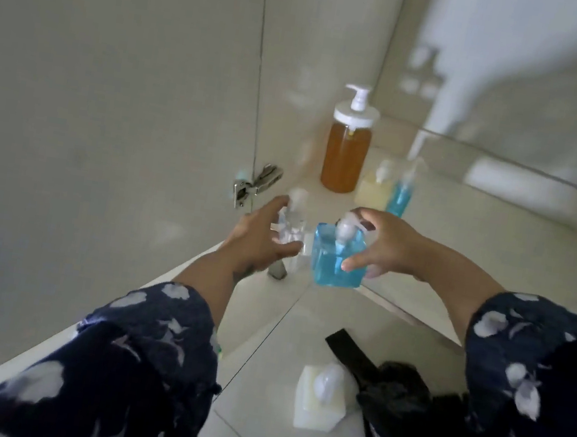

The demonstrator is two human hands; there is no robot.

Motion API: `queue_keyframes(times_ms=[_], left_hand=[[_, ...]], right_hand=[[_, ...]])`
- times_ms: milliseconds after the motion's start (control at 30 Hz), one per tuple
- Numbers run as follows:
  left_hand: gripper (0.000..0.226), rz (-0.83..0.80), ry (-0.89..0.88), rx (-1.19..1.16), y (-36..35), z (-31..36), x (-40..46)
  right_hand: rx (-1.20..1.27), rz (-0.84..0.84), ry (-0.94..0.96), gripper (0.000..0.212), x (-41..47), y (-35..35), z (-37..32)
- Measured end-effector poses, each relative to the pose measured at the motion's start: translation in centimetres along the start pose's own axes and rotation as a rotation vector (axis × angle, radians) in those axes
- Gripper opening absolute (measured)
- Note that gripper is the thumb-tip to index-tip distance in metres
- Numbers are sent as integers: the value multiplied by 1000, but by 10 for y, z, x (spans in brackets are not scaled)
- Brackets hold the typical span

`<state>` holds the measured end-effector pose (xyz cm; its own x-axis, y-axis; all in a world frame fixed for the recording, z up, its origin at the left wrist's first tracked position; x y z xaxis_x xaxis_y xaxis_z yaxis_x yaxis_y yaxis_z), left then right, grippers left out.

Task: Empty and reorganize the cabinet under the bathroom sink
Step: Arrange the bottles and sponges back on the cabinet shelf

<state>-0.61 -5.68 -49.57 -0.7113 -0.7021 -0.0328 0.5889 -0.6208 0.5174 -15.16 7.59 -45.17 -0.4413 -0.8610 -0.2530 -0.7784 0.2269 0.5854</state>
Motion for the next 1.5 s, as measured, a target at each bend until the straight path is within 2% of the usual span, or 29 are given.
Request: queue_keyframes(times_ms=[133,300,467,600,767,900,1033,1233,1400,1500], left_hand=[[78,-140,-31,-58,-48,46,36],[74,-250,5,-110,-105,65,74],[72,-292,29,-101,-142,68,109],[61,-253,0,-94,-169,76,131],[48,-92,2,-157,-201,86,146],[45,49,6,-226,-215,93,151],[51,146,18,-133,-213,95,157],[47,141,-33,5,-200,92,176],[47,94,-30,29,-195,91,185],[51,57,-44,36,-193,90,183]], right_hand=[[52,173,-79,89,0,53,29],[79,272,-153,81,12,88,76],[66,333,-176,83,36,102,111],[41,389,-168,81,49,117,130],[76,471,-196,83,62,141,161],[119,505,-189,80,72,150,170],[116,517,-160,74,86,154,165],[52,505,-152,76,97,154,157],[23,486,-155,77,97,152,150],[63,469,-193,85,91,149,149]])
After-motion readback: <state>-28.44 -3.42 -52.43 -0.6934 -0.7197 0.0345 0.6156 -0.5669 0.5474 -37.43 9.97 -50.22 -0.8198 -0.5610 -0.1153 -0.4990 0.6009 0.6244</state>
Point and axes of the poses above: each hand's wrist, its own x-axis towards the middle knuckle, its own y-axis out of the back of the hand, z = x × y, the point moved 4 cm from there along x, towards the middle knuckle, and after that the axes turned 6 degrees about x, right-handed, at the moved point
